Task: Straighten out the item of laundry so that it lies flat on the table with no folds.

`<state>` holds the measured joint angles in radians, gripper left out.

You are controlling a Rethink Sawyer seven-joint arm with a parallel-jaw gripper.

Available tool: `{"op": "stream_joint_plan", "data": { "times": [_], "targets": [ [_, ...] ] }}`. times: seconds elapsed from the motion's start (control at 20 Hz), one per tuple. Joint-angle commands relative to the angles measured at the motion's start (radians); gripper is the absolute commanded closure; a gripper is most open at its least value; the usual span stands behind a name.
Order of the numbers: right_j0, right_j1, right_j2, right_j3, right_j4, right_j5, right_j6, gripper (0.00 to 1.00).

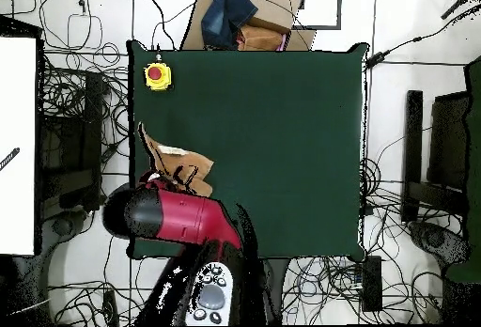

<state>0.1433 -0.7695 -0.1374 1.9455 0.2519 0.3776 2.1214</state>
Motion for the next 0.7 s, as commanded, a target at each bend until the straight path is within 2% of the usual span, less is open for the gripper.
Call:
{"op": "stream_joint_plan", "data": {
  "times": [0.05,0.3,0.4,0.55,0.7],
  "targets": [
    [-0.248,0.127,-0.015,-0.099,-0.085,0.04,-0.036,1.0],
    [-0.441,0.247,0.12,-0.204,-0.225,-0.054,-0.183,1.0],
    [-0.505,0.295,0.174,-0.258,-0.275,-0.05,-0.227,1.0],
    [-0.561,0.333,0.219,-0.338,-0.34,-0.011,-0.266,1.0],
    [-0.61,0.393,0.279,-0.389,-0.39,-0.022,-0.269,1.0]
  ]
}}
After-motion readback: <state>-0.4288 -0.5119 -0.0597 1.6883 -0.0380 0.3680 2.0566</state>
